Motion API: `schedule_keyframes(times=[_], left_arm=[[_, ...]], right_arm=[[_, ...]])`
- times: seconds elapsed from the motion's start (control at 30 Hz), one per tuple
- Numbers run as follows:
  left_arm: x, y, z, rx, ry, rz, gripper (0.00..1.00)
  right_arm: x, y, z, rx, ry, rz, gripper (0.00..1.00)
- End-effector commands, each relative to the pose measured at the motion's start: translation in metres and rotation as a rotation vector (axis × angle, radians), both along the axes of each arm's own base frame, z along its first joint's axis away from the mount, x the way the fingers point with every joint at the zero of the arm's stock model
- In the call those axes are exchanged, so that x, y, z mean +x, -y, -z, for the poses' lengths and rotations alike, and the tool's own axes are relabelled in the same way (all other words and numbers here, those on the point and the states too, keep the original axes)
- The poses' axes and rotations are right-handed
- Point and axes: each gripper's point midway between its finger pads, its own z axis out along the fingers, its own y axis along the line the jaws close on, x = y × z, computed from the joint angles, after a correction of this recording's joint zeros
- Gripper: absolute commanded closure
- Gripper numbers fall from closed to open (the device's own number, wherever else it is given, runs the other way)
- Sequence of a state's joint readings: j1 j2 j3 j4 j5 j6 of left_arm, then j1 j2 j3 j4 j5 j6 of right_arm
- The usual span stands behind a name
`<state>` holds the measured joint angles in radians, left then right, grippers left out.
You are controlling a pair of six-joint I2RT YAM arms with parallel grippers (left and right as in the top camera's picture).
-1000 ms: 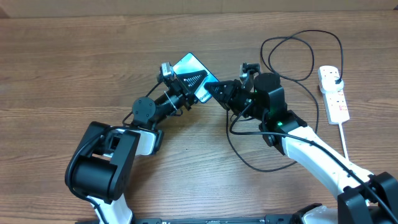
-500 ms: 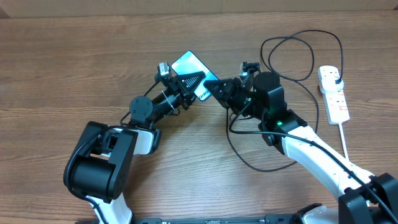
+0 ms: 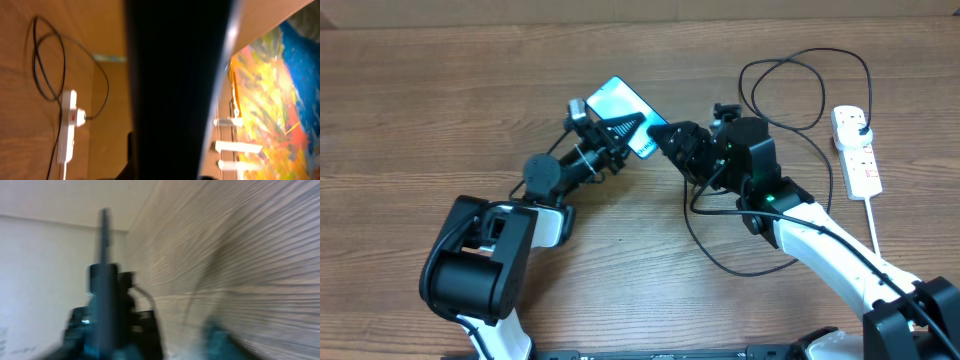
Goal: Plug charger to phone and switch on socket
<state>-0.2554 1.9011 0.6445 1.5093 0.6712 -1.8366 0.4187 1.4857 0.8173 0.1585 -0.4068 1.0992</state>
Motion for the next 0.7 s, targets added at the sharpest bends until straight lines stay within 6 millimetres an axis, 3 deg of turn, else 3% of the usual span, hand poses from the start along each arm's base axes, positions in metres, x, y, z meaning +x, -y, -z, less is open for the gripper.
schedule_keyframes(times=[0.0, 0.07, 0.17, 0.3, 0.37, 0.5, 0.67], left_arm=[[0.021, -0.034, -0.025, -0.057, 0.020, -0.110, 0.96], [0.023, -0.036, -0.012, -0.069, -0.080, -0.074, 0.96], [0.017, -0.030, 0.023, -0.065, -0.306, 0.023, 0.96], [0.004, -0.019, 0.045, -0.042, -0.446, 0.119, 0.96], [-0.004, -0.010, 0.048, -0.039, -0.499, 0.191, 0.96], [-0.018, 0.011, 0.043, -0.007, -0.571, 0.364, 0.96], [-0.022, 0.027, 0.013, 0.024, -0.546, 0.527, 0.95]], right_arm=[[0.011, 0.042, 0.010, -0.109, 0.038, 0.084, 0.09], [0.008, 0.060, -0.007, -0.150, 0.100, 0.087, 0.08], [-0.004, 0.086, -0.039, -0.246, 0.230, 0.085, 0.03], [-0.026, 0.112, -0.057, -0.379, 0.296, 0.113, 0.00], [-0.038, 0.121, -0.055, -0.440, 0.284, 0.123, 0.00], [-0.057, 0.138, -0.032, -0.550, 0.191, 0.120, 0.00], [-0.074, 0.148, -0.001, -0.631, 0.060, 0.085, 0.00]])
